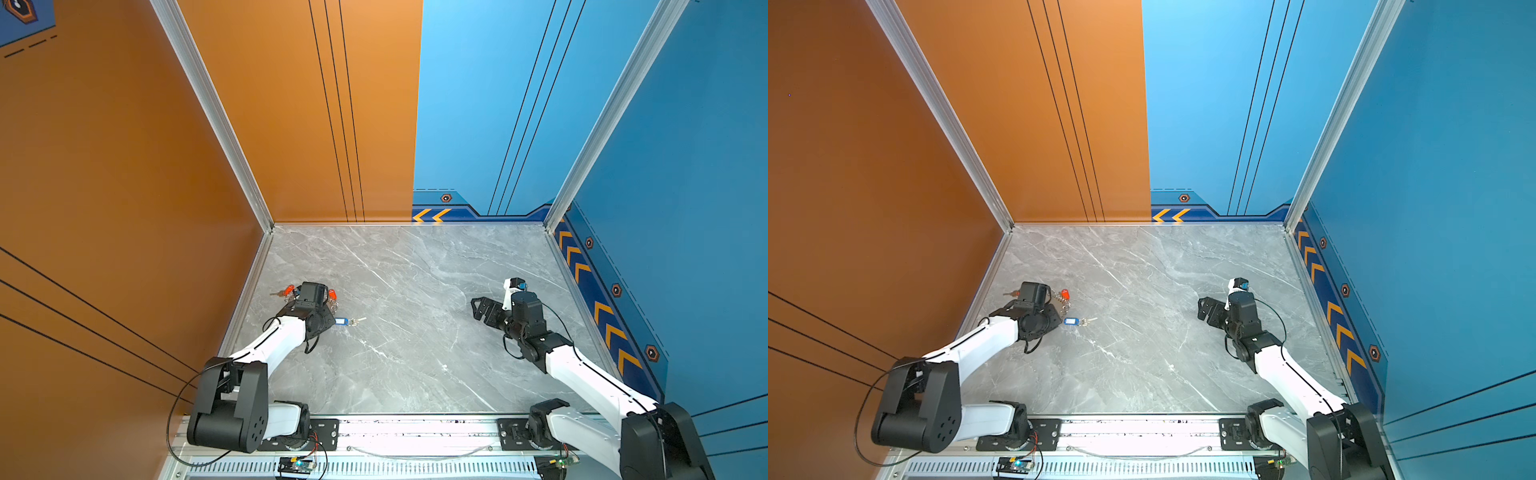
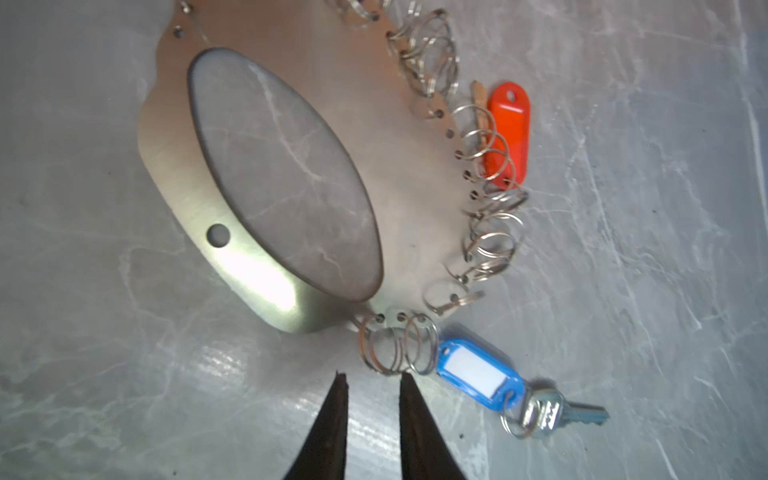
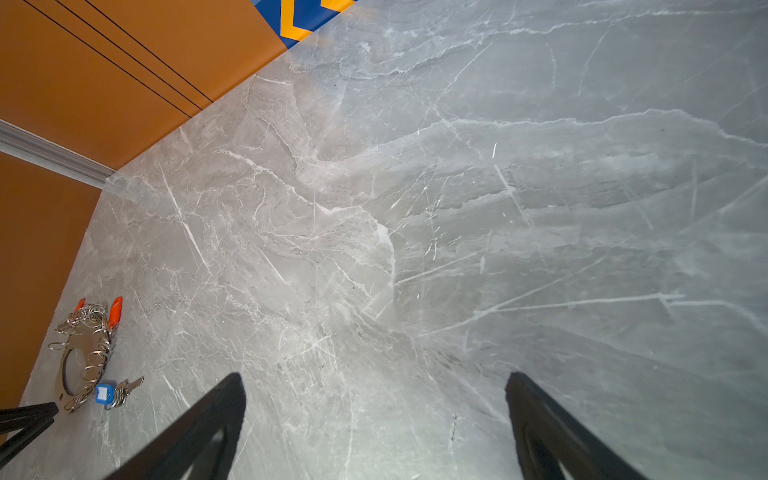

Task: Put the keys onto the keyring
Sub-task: 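Lower the left gripper and pinch the split rings at the plate's edge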

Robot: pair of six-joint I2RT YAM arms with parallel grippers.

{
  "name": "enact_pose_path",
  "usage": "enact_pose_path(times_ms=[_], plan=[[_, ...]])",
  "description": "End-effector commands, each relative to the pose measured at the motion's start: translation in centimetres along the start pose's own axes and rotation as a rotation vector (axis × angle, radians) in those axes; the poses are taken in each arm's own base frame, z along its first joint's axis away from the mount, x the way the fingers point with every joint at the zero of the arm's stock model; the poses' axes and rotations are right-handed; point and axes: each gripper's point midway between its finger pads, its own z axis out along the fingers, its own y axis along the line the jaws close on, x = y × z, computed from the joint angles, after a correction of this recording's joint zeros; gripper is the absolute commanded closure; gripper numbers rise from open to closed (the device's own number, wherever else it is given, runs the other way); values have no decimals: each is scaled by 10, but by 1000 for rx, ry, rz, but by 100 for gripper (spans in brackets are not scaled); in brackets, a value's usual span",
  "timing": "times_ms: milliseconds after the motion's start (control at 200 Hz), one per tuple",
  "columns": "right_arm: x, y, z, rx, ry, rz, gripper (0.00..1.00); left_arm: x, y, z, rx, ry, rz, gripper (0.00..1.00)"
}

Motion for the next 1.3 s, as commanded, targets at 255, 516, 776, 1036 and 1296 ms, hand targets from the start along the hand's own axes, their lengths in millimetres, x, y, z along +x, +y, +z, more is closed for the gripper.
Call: enact_pose_path(times_ms=[255, 516, 776, 1036, 1296], plan=[[-6, 5, 0, 0, -4, -19, 1, -3, -15, 0, -112, 8, 202, 71], [-7, 6, -1, 1, -6, -23, 1, -17, -21, 14, -126, 32, 229, 68], [-6, 7, -1, -1, -3, -24, 1, -17, -28, 28, -91, 58, 249, 67], [-6, 6, -1, 1, -2, -25, 1, -15, -32, 34, -70, 73, 259, 71], [-5, 7, 0, -1, 3, -25, 1, -21, -38, 33, -51, 45, 280, 75]])
